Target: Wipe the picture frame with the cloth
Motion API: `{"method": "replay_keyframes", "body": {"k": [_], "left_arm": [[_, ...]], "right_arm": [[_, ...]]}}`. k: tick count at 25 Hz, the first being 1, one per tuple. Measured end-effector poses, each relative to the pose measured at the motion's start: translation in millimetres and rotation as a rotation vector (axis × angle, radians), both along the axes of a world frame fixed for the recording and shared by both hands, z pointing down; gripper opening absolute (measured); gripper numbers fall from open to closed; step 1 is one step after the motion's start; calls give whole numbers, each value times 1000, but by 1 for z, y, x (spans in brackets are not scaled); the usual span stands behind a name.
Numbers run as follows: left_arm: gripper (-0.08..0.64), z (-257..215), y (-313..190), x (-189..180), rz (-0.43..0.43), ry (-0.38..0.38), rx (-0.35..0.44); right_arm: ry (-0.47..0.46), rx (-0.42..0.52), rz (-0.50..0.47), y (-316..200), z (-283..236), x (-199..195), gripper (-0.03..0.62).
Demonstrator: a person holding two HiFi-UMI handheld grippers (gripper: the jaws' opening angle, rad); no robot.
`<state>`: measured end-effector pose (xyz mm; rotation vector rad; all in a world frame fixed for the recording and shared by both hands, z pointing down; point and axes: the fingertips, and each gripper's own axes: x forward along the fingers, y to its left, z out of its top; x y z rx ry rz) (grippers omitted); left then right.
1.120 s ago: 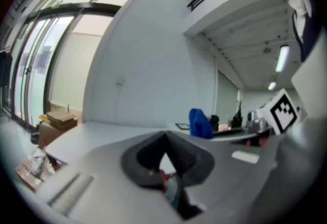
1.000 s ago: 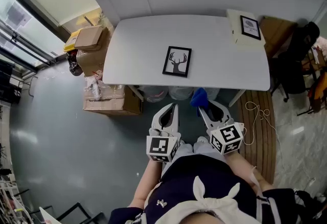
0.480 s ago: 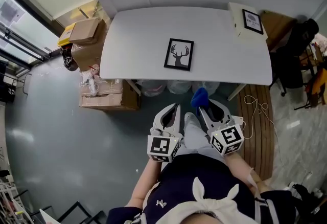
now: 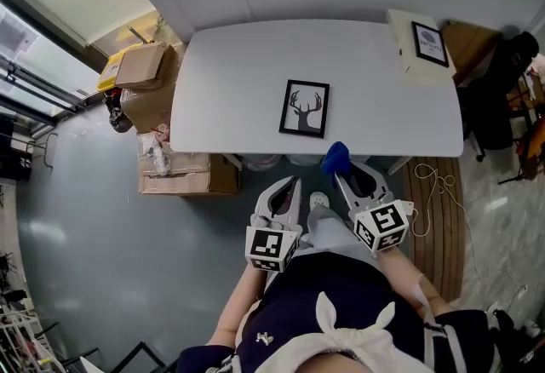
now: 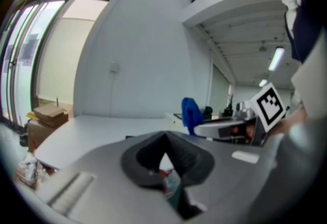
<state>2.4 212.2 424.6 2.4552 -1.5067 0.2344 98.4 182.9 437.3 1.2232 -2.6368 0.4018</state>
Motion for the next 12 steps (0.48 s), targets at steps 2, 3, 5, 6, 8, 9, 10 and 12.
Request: {"method": "replay_keyframes", "body": {"k": [2, 3, 5, 6, 8, 9, 10, 12], "left_arm": [[3, 3, -14, -4, -9, -12, -5], [3, 4, -20, -6, -14, -16, -7], [3, 8, -31, -8, -23, -23, -13], [5, 10, -36, -9, -27, -27, -18], [3, 14, -47, -13, -40, -34, -30], [3, 17, -52, -14, -47, -37, -36], [3, 20, -57, -16, -55, -40, -43], [3, 27, -64, -20, -73, -48, -60]], "right_arm": [[2, -1, -5, -17, 1, -1, 98], [2, -3, -7, -25, 2, -2, 98], [2, -7, -13, -38, 4, -4, 98], [2, -8, -19, -43, 5, -6, 98], [5, -5, -38, -55, 5, -9, 98], [9, 1, -50, -61, 6, -10, 98], [15, 8, -61, -67, 6, -11, 98], [24, 16, -79, -79, 9, -12, 98]]}}
